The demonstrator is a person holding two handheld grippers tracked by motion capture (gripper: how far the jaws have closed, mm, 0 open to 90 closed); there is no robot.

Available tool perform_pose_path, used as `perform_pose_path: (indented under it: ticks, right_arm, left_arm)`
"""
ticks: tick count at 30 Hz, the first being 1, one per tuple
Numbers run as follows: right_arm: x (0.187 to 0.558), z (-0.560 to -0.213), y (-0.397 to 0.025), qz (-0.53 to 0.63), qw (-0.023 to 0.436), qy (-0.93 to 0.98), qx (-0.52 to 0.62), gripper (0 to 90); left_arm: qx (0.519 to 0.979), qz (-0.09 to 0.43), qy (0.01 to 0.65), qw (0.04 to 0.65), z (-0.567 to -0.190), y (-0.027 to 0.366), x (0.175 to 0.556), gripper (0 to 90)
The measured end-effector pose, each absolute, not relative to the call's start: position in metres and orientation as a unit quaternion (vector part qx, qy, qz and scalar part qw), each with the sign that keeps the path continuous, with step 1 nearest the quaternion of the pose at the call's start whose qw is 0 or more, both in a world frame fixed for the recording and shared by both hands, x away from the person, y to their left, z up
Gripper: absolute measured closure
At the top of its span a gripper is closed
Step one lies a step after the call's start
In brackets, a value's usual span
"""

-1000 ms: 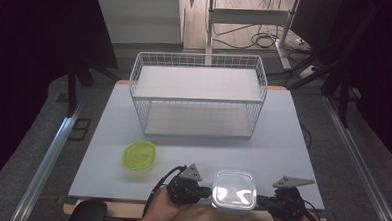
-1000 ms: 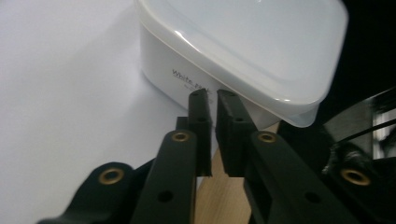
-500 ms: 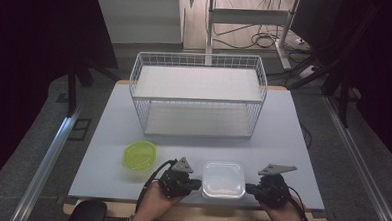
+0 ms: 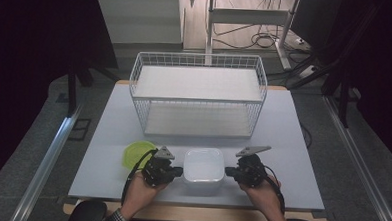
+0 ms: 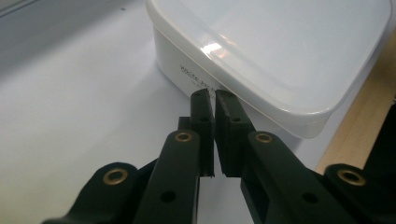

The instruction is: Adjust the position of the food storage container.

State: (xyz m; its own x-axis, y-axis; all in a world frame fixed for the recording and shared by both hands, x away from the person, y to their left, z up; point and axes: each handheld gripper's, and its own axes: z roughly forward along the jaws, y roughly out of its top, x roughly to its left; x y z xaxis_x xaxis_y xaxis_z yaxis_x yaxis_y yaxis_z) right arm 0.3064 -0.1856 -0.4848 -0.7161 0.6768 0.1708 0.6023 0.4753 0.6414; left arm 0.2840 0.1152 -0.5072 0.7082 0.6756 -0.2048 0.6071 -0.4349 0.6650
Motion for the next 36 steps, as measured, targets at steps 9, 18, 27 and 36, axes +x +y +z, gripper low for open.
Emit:
perform_pose_path:
  ticks: [9, 18, 27, 36]
  right_arm:
    - [0.311, -0.483, -0.186, 0.355, 0.069, 0.857, 0.369, 85.5]
    - [0.31, -0.485, -0.2, 0.359, 0.089, 0.85, 0.375, 80.4]
    - [0.308, -0.487, -0.2, 0.355, 0.094, 0.855, 0.367, 78.8]
    - [0.309, -0.488, -0.201, 0.353, 0.094, 0.855, 0.368, 77.1]
  left_arm:
    - [0.838, 0.062, 0.384, 0.383, -0.497, 0.129, 0.285, 87.0]
    - [0.809, 0.112, 0.443, 0.371, -0.487, 0.169, 0.294, 89.4]
    - [0.793, 0.126, 0.476, 0.359, -0.484, 0.198, 0.296, 89.8]
    - [0.802, 0.117, 0.446, 0.381, -0.483, 0.185, 0.29, 88.6]
